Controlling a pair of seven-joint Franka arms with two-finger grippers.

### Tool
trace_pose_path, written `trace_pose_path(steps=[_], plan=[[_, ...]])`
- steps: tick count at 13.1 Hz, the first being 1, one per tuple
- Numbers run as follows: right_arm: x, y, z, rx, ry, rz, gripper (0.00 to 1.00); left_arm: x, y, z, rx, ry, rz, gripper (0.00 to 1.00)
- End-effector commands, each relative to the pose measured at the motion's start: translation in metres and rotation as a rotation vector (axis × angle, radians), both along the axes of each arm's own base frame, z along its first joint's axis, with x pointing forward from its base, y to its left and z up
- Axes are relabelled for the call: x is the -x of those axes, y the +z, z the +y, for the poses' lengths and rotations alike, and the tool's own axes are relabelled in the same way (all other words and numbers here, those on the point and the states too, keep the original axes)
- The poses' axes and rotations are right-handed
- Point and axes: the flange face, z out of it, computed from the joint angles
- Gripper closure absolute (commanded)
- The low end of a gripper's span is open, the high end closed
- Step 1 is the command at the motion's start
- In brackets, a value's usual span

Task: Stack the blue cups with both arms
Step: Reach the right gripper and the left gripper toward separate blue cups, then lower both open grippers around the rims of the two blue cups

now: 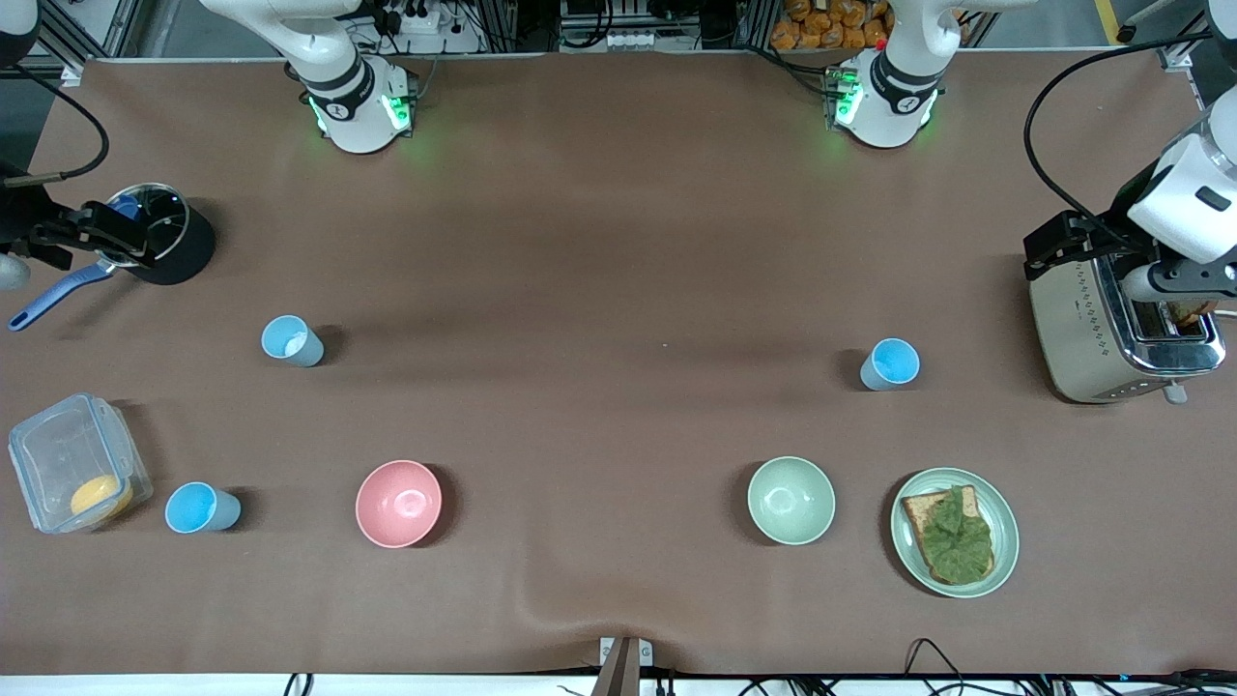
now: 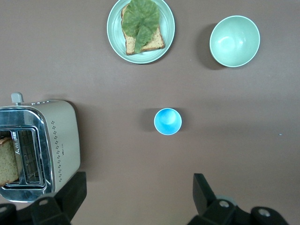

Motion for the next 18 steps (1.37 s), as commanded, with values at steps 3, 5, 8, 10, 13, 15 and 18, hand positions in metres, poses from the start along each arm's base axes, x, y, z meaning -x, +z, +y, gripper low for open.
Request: trace_pose_path(steps=[3,5,8,10,13,15,18], plan=[[0.007,0.004,0.003,-0.014,-0.007,-0.006,0.0,0.004,0.004,0.009,-0.003,-0.003,0.014,0.0],[0.006,0.004,0.003,-0.014,-0.007,-0.008,0.0,-0.002,-0.013,0.009,-0.019,-0.018,0.046,0.0],[-0.003,-0.014,0.018,-0.008,0.039,0.029,0.0,-0.018,-0.076,0.005,-0.027,-0.004,0.146,0.0],[-0.015,-0.039,0.04,0.002,0.076,0.075,0.0,-0.016,-0.128,0.008,-0.026,0.007,0.141,0.0],[-0.029,-0.095,0.07,0.015,0.118,0.202,0.0,-0.01,-0.192,0.007,-0.023,0.013,0.106,0.0],[-0.04,-0.153,0.072,0.017,0.118,0.23,0.0,-0.007,-0.232,0.006,-0.019,0.025,0.084,0.0],[-0.017,-0.219,0.067,0.013,0.125,0.182,0.0,-0.003,-0.28,0.003,-0.014,0.026,0.066,0.0]])
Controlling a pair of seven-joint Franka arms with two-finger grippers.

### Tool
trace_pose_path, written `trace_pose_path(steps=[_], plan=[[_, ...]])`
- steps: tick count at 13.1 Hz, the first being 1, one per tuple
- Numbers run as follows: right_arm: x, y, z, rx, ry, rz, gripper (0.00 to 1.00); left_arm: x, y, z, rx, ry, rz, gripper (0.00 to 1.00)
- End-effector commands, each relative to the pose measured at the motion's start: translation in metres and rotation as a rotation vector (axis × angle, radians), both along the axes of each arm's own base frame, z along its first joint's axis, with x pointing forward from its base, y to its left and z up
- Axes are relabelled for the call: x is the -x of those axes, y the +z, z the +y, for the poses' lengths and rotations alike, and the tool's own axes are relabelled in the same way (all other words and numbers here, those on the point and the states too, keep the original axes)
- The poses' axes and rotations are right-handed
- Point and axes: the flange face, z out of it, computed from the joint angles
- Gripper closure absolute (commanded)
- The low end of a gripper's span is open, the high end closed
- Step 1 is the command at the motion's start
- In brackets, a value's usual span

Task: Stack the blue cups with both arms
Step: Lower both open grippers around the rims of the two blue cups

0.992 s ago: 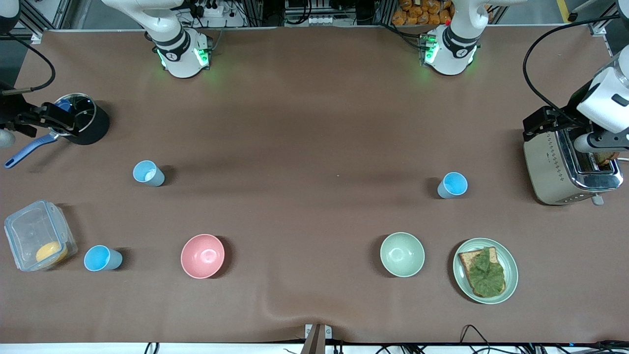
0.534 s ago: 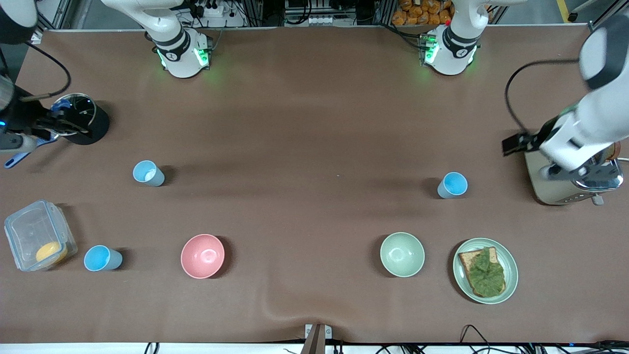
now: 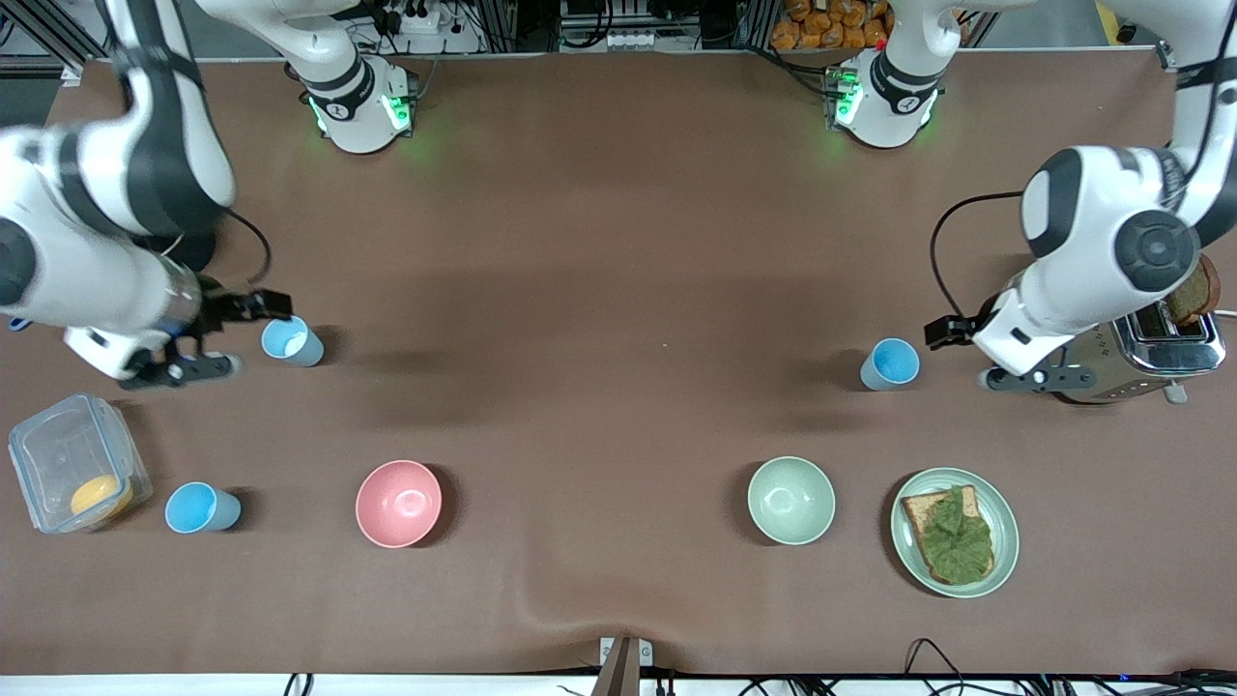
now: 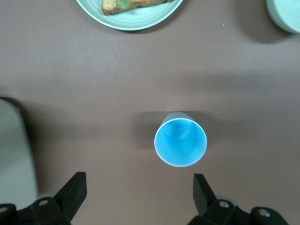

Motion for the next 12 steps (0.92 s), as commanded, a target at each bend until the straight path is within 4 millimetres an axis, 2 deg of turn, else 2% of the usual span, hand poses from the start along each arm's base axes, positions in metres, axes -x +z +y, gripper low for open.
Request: trace_pose_path(steps=[1,4,8,10,12], plan=[[0.034,-0.036,-0.008,-0.004,0.0,-0.022,0.0,0.005,-0.034,-0.004,-0.004,0.016,-0.008,0.0],[0.045,-0.077,-0.024,0.02,0.011,-0.047,0.0,0.004,-0.064,-0.007,-0.003,0.033,0.004,0.0],[0.054,-0.125,-0.034,0.02,0.002,-0.054,0.0,0.002,-0.094,-0.008,0.001,0.032,0.001,0.0],[0.06,-0.147,-0.035,0.02,0.001,-0.065,0.0,0.002,-0.105,-0.009,0.001,0.032,0.006,0.0],[0.06,-0.161,-0.041,0.02,-0.009,-0.06,0.0,0.001,-0.11,-0.015,0.001,0.028,0.012,0.0]])
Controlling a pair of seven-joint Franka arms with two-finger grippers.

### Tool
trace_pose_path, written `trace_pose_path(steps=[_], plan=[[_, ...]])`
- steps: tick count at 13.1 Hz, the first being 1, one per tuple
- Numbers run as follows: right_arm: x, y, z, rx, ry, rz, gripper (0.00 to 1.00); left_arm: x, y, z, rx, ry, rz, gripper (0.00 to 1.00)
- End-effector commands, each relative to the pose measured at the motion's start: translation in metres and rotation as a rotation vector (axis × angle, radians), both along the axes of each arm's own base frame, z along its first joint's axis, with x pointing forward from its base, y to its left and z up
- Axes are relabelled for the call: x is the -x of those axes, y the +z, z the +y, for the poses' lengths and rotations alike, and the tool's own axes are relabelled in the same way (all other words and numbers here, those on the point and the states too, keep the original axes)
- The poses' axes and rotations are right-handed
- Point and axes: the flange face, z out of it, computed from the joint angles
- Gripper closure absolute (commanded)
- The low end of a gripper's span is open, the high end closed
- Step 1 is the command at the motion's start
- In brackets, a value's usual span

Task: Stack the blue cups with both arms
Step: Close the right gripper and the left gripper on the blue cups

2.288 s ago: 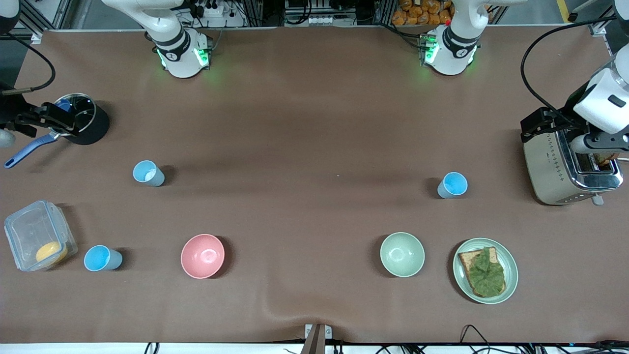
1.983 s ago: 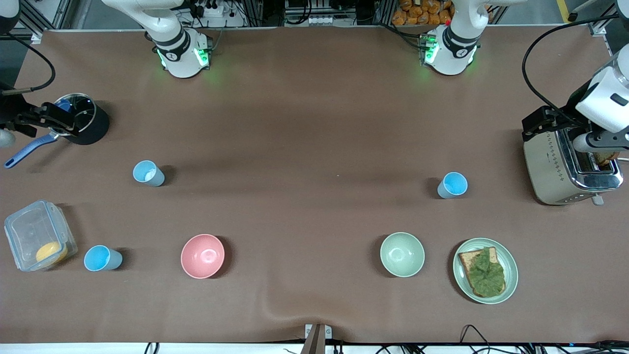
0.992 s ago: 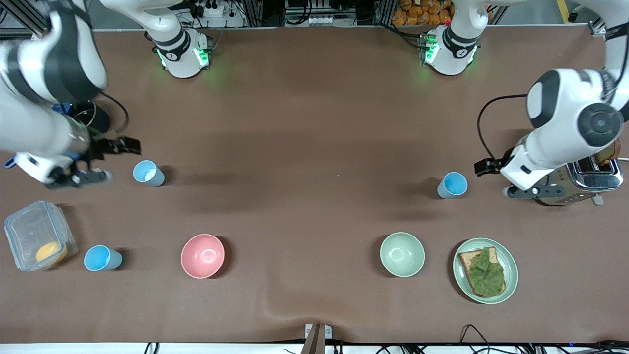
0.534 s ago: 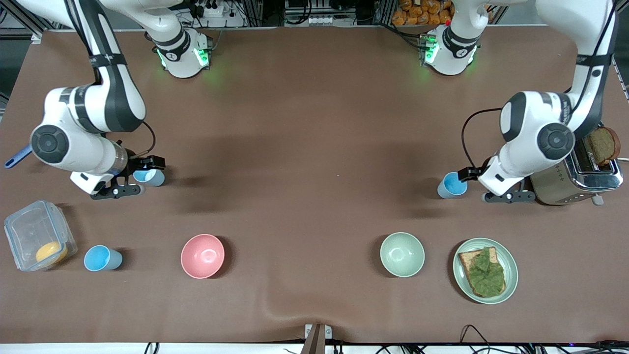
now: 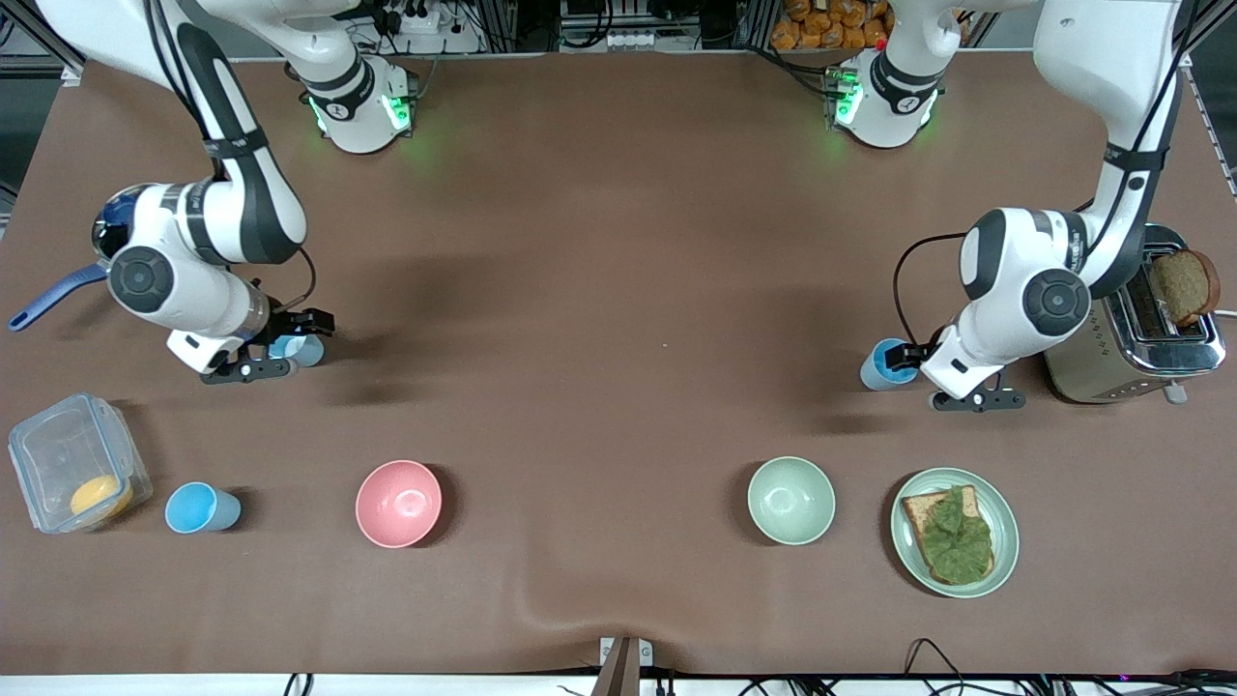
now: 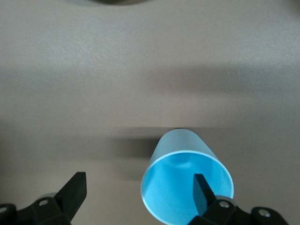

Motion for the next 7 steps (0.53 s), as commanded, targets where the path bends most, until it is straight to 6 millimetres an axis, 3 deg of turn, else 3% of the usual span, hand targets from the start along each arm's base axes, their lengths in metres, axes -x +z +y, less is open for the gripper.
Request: trace_pose_path(steps=[1,3,4,6,7], plan=[[0.001,-0.017,-0.007,0.008,0.007,0.002,0.0,0.0,-0.007,-0.006,0.004,0.02,-0.001,0.0],[0.002,-0.026,-0.008,0.009,0.007,0.019,0.05,0.0,-0.009,-0.007,0.006,0.021,0.002,0.04],[0.003,-0.028,-0.007,0.009,0.009,0.023,0.32,-0.001,-0.01,-0.009,0.006,0.016,0.002,0.15],[0.003,-0.03,-0.004,0.01,0.012,0.035,1.0,-0.001,-0.016,-0.012,0.005,0.011,0.013,0.36],[0.001,-0.028,-0.003,0.012,0.002,0.033,1.0,-0.001,-0.017,-0.011,0.003,0.012,0.014,0.45]])
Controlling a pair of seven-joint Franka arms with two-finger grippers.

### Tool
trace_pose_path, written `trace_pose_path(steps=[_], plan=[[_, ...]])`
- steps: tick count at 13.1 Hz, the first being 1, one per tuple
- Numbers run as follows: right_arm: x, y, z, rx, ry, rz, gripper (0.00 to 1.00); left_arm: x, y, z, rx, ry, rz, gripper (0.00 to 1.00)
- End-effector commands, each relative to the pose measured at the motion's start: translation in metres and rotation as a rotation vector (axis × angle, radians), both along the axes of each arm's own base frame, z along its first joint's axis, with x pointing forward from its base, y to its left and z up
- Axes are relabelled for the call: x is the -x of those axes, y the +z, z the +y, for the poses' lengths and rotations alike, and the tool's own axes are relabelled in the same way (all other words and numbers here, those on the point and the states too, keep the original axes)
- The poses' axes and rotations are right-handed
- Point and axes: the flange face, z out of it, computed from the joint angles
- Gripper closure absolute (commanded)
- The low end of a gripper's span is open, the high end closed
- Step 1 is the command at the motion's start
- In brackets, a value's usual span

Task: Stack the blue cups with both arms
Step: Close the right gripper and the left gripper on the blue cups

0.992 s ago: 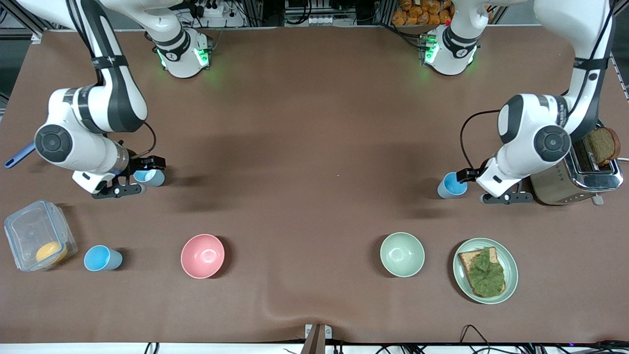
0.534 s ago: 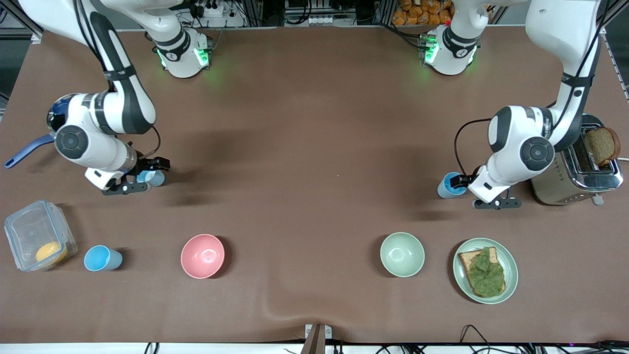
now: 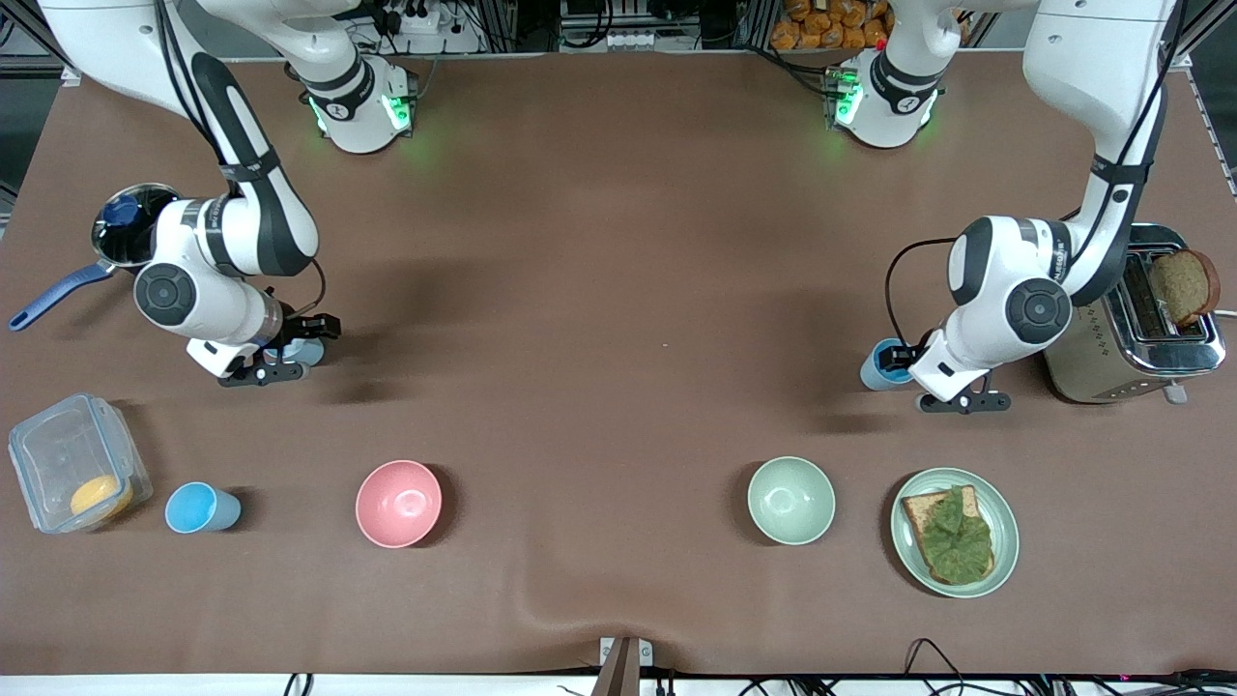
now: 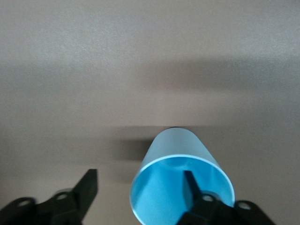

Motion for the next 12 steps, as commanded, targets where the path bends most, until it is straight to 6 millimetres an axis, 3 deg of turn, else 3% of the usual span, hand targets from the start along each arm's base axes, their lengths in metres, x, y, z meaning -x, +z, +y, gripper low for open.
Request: trace_pose_path(steps=[1,4,6,8,10,12], plan=[[-0.004,0.003,0.0,0.009,0.005,0.007,1.0,-0.003,-0.004,-0.004,0.005,0.019,-0.004,0.57],[-0.015,0.017,0.008,0.014,0.013,0.045,1.0,-0.003,-0.007,-0.004,0.005,0.019,0.001,0.82],[-0.027,0.029,0.016,0.016,0.021,0.068,1.0,-0.009,0.0,-0.006,0.007,0.017,-0.016,0.85],[-0.034,0.044,0.037,0.026,0.011,0.082,1.0,-0.014,0.005,-0.004,0.009,0.017,-0.026,0.9],[-0.039,0.064,0.08,0.052,-0.019,0.1,1.0,-0.017,0.01,-0.004,0.01,0.017,-0.037,0.99],[-0.037,0.081,0.139,0.02,-0.083,0.099,1.0,-0.02,0.015,-0.001,0.012,0.017,-0.044,1.0]])
